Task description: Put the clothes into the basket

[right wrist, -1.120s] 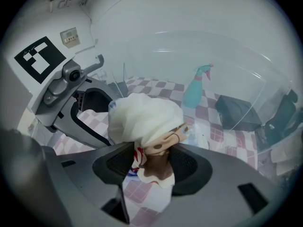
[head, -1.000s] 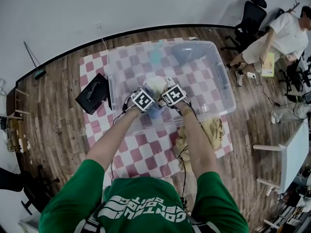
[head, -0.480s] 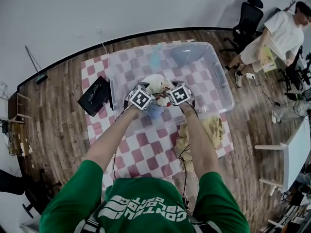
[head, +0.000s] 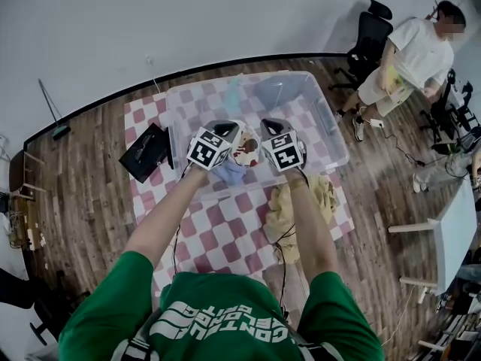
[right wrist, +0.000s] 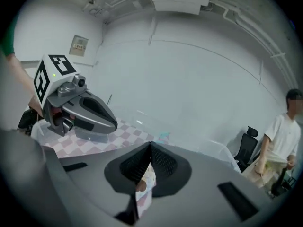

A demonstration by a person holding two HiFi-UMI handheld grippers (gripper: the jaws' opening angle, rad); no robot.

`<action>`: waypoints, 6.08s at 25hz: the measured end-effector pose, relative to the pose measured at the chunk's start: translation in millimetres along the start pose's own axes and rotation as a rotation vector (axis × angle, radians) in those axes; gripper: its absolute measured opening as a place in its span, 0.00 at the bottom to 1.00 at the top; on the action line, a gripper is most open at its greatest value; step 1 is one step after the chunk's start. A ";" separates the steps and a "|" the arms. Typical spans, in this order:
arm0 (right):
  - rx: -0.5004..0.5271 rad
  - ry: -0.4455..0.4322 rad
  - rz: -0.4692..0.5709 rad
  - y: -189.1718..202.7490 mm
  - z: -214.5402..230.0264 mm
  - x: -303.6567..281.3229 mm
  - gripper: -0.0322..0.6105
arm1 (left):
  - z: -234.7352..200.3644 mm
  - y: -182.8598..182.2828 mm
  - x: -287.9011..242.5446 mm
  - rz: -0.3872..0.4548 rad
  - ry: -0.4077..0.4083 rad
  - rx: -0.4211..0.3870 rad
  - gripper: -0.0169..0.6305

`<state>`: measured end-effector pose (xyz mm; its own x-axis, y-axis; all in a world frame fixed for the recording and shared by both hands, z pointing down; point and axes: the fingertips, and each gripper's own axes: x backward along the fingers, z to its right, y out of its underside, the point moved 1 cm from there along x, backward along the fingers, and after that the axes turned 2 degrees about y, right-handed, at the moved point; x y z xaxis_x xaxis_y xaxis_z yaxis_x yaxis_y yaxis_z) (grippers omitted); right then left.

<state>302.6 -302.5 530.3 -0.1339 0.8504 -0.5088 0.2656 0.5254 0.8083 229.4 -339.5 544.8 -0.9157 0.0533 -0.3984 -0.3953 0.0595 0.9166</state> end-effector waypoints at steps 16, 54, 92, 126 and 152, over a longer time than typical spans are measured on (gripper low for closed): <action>-0.143 0.023 0.199 -22.1 -59.3 156.2 0.06 | 110.2 -60.4 106.1 0.242 0.074 -0.020 0.03; -0.360 0.173 0.158 113.6 -161.1 299.7 0.06 | 258.9 40.6 154.6 0.213 0.257 -0.032 0.03; -0.773 0.327 -0.102 351.8 5.4 300.0 0.49 | 330.4 180.6 -51.3 -0.215 0.402 0.129 0.40; -0.993 -0.342 -0.352 462.9 17.7 157.7 0.77 | 347.9 279.0 -145.6 -0.466 0.168 0.359 0.65; -1.061 -0.487 -0.248 434.6 3.1 156.9 0.52 | 367.2 246.3 -164.1 -0.369 0.236 0.377 0.36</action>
<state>400.0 59.2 800.9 0.3672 0.7434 -0.5590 -0.6684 0.6289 0.3972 308.9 32.5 823.7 -0.7304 -0.2599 -0.6317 -0.6782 0.3857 0.6255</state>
